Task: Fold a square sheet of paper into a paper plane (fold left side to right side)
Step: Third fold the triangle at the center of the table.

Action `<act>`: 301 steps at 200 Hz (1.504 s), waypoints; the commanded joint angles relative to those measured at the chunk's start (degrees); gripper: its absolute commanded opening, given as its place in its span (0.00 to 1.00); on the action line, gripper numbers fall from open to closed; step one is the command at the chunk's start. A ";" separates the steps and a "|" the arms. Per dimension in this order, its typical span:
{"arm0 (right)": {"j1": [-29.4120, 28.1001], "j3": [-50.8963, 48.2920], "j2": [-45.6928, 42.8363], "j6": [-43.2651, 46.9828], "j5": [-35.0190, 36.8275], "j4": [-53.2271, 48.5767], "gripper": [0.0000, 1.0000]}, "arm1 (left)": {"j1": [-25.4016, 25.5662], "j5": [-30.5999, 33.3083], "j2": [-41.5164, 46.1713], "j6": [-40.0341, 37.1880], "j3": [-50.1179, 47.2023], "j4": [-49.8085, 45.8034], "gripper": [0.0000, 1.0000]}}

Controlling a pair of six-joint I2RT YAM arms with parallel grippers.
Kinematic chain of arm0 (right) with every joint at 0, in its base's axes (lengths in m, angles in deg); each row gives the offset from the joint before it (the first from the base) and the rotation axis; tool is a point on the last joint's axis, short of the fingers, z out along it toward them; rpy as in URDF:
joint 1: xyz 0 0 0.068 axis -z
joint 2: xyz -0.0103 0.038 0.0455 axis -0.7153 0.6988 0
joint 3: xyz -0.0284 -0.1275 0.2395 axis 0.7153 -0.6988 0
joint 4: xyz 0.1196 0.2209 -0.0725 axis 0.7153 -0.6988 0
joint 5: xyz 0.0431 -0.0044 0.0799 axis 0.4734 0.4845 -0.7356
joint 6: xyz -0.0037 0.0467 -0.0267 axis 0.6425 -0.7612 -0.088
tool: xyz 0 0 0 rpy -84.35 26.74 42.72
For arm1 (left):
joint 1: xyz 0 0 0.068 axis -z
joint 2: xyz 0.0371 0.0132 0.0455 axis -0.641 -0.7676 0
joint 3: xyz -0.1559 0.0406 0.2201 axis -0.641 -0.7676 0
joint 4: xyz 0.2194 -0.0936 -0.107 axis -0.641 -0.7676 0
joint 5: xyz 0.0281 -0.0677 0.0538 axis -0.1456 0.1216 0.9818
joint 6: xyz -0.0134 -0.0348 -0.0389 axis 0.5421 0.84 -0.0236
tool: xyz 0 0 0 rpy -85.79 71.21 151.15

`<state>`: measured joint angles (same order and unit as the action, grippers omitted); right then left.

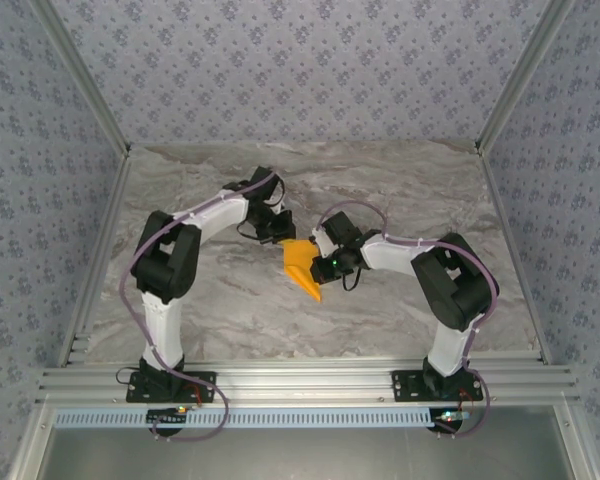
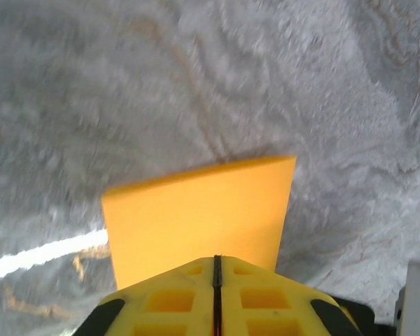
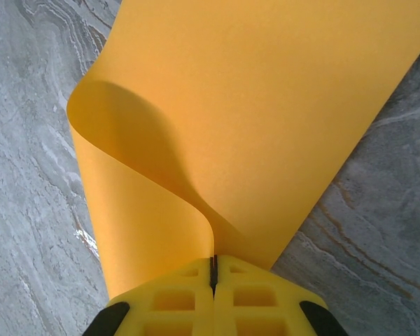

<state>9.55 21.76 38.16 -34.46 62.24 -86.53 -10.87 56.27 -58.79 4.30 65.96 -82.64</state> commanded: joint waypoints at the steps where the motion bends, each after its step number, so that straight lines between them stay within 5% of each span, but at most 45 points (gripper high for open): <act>1: -1.12 -0.88 3.16 1.15 1.05 -7.48 0.00 | 1.22 -4.62 6.19 2.39 -7.35 4.63 0.05; 52: -1.12 -0.65 3.77 1.24 0.78 -7.67 0.00 | 5.49 -7.86 10.01 8.73 -16.57 14.10 0.04; 273: -0.63 0.70 4.04 1.55 -0.05 -8.38 0.00 | 7.70 0.97 5.18 7.15 -20.93 8.59 0.01; 301: 0.75 3.46 2.65 0.82 -2.02 -8.63 0.09 | 7.69 2.25 5.06 7.10 -22.58 8.72 0.00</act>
<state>9.66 23.84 39.17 -33.39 61.68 -89.26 -3.57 54.15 -53.15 12.25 46.50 -69.85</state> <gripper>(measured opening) 0.061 0.031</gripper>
